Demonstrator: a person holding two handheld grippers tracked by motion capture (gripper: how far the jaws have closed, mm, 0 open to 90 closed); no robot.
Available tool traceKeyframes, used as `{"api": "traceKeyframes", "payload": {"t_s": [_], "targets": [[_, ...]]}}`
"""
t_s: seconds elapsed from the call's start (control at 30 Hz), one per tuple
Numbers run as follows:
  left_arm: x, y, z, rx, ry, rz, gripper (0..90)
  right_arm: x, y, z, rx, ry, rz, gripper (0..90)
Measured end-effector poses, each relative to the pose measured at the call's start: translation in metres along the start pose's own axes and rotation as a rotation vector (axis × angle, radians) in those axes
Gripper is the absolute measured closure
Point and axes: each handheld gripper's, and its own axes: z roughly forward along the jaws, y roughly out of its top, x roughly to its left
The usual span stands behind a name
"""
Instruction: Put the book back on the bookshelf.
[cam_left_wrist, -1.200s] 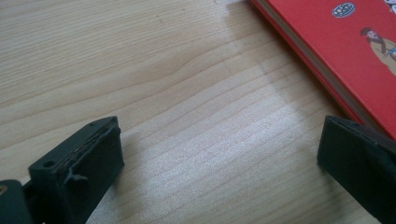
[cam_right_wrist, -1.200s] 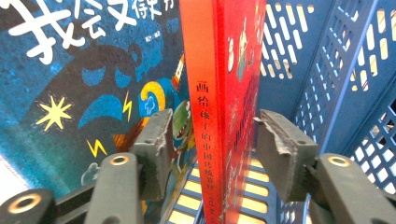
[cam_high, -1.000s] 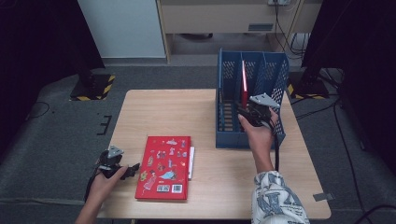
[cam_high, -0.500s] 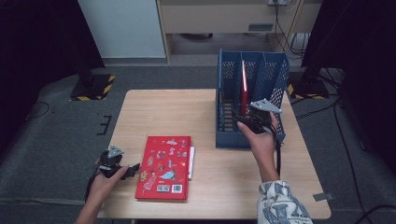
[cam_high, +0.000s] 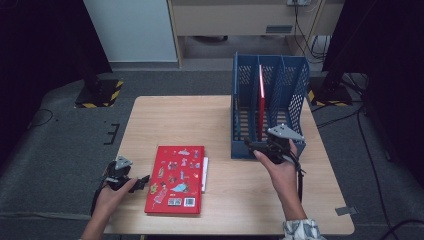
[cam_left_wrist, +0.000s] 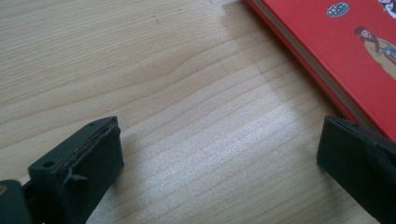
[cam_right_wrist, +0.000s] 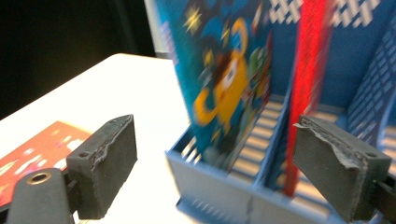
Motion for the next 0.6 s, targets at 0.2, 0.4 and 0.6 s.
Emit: {"api": "traceKeyframes", "payload": {"t_s": [0.2,0.4,0.6], "targets": [[0.005,0.000,-0.003,-0.022,-0.011,-0.034,3.5,0.022,-0.026,-0.005,0.021,0.078,0.006,14.2],[0.007,0.003,-0.014,-0.066,-0.027,-0.074,11.3,0.044,-0.042,0.000,0.042,0.132,-0.029,15.4],[-0.008,0.009,-0.022,-0.106,-0.084,-0.050,12.4,0.059,-0.060,0.006,0.089,0.170,-0.047,17.1]]}}
